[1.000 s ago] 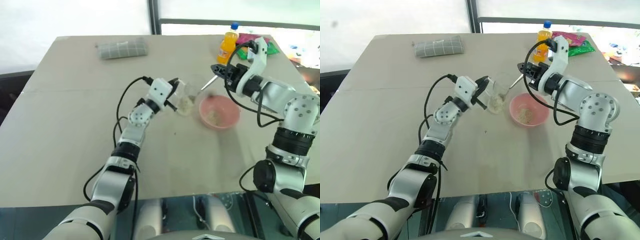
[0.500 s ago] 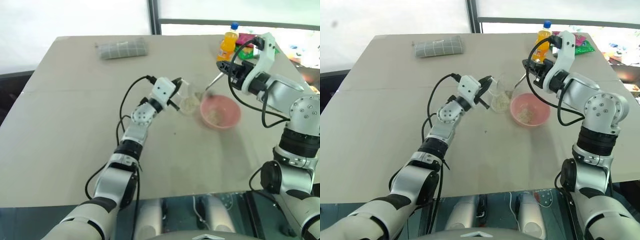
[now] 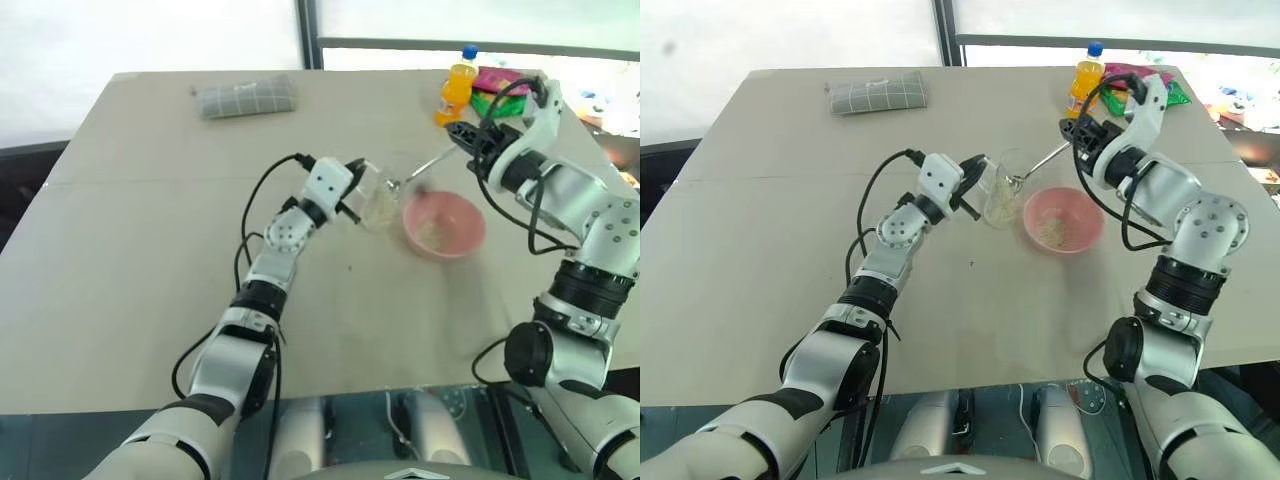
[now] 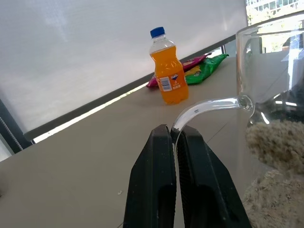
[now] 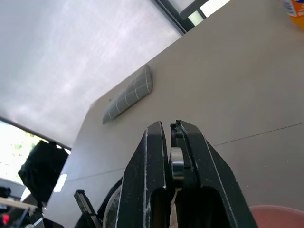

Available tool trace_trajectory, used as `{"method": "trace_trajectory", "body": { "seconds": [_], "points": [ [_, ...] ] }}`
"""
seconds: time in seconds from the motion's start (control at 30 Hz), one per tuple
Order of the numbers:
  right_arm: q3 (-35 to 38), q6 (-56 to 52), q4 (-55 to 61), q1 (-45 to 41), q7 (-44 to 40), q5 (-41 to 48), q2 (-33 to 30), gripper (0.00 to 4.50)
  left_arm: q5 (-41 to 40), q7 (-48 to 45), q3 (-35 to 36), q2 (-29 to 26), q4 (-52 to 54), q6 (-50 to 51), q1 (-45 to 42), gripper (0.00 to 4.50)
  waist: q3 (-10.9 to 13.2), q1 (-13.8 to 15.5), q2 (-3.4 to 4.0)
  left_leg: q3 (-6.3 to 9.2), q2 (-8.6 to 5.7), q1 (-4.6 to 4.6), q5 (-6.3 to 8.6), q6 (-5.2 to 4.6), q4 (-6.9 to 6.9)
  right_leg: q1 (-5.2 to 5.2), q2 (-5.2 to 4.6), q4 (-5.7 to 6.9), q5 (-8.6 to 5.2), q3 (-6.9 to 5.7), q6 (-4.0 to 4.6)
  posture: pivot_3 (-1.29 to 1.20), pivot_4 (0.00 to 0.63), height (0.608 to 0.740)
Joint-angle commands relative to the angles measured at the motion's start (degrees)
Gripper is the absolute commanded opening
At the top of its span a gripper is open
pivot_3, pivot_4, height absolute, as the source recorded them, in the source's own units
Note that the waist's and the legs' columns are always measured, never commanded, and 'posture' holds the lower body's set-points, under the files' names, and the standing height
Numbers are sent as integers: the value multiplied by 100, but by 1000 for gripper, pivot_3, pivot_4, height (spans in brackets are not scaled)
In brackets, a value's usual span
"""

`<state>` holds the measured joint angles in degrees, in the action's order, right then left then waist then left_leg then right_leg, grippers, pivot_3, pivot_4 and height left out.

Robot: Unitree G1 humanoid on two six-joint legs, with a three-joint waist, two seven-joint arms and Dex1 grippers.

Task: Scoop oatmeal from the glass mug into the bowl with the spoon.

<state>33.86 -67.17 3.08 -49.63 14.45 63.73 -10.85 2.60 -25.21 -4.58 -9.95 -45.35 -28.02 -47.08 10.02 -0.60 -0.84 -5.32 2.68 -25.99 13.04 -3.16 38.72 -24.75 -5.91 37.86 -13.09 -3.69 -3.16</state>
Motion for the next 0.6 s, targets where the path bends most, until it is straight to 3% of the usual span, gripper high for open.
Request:
{"method": "trace_trajectory", "body": {
  "seconds": [0.03,0.33,0.6],
  "points": [
    [292,185,246,113,434,505,50,0,-114,-66,71,14,71,-312,-228,22,0,1,0,1,0,0,0,0,0,0,0,0,0,0,0,0,150,718],
    [363,887,822,854,1260,1737,134,0,-18,-139,53,-35,-356,-564,-472,22,0,-1,0,1,0,0,0,-1,0,1,0,0,0,2,0,0,150,718],
    [185,1527,946,1180,1677,2614,-402,0,-5,-246,53,-73,-599,-738,-546,22,-1,-9,0,2,-1,2,1,-2,2,2,1,2,0,3,0,0,150,718]
  ]
}}
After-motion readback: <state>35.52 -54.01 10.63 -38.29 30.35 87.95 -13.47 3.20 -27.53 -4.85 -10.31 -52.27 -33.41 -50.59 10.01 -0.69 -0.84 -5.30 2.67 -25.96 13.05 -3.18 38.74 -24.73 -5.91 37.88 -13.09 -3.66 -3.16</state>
